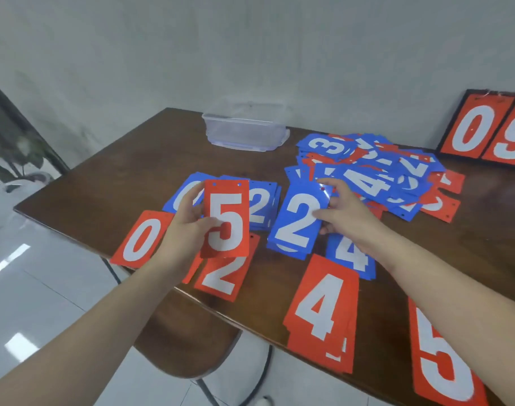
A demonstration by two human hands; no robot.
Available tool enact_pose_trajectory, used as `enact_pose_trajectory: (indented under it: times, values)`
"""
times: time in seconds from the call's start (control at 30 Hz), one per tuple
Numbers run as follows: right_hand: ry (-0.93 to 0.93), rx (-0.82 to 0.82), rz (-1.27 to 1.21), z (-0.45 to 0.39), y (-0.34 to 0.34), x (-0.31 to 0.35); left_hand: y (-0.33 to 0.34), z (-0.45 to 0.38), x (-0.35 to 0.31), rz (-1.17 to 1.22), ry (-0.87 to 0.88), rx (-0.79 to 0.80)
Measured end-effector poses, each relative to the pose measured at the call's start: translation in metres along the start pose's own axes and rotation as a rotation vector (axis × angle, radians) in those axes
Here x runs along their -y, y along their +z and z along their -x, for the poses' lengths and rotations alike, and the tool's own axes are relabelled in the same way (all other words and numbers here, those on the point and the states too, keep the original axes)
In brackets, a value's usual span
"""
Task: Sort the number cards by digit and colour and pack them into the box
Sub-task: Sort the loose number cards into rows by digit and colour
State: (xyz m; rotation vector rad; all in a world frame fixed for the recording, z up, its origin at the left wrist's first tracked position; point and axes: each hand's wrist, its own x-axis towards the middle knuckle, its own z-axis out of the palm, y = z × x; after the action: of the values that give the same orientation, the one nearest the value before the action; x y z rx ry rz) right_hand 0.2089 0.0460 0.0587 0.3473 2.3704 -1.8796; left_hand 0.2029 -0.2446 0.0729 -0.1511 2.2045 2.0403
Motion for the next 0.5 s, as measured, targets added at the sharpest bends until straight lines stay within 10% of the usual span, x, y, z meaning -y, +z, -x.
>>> enact_pose_trajectory:
  times: [0.5]
  values:
    - [-0.082,-0.090,0.711,-0.098,0.092,0.024,-0.067,-0.060,0.013,-0.039,0.012,0.117]
